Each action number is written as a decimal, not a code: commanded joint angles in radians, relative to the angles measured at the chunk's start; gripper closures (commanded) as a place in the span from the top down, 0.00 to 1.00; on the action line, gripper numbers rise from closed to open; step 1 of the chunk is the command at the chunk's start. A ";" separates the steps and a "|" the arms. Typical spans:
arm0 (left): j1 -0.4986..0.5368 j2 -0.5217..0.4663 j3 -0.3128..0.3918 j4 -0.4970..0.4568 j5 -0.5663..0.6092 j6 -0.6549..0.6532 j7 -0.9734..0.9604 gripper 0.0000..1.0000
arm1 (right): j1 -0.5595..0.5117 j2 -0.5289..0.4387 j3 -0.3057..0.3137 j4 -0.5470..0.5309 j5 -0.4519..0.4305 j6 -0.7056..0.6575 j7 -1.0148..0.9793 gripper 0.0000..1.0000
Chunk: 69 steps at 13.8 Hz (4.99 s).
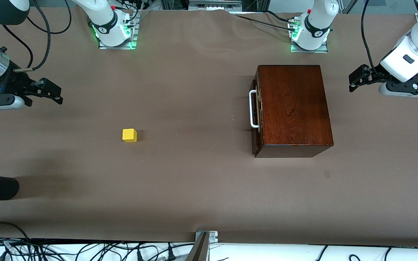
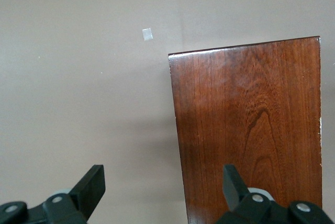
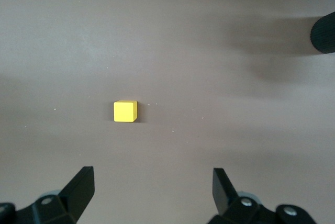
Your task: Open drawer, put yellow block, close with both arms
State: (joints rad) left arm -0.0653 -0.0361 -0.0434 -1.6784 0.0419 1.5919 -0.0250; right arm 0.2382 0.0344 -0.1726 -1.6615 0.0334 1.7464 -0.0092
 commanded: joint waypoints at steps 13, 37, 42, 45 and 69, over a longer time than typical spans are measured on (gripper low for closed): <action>-0.002 0.033 -0.010 0.032 0.004 -0.079 0.005 1.00 | -0.007 0.012 0.002 0.022 -0.007 -0.007 -0.015 1.00; -0.321 0.492 -0.319 0.111 0.228 0.201 -0.602 1.00 | -0.008 0.019 0.002 0.036 0.002 -0.011 -0.002 1.00; -0.311 0.493 -0.317 0.020 0.285 0.284 -0.611 1.00 | -0.007 0.018 0.002 0.037 -0.001 -0.013 -0.006 1.00; -0.309 0.493 -0.312 -0.043 0.286 0.364 -0.618 1.00 | -0.007 0.018 0.002 0.037 -0.001 -0.016 -0.009 1.00; -0.380 0.571 -0.317 -0.052 0.446 0.310 -0.843 1.00 | 0.007 0.137 0.015 0.034 0.000 -0.047 -0.104 1.00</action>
State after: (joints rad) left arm -0.4424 0.5230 -0.3646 -1.7282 0.4293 1.9118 -0.8334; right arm 0.2444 0.1412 -0.1569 -1.6493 0.0337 1.7256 -0.0932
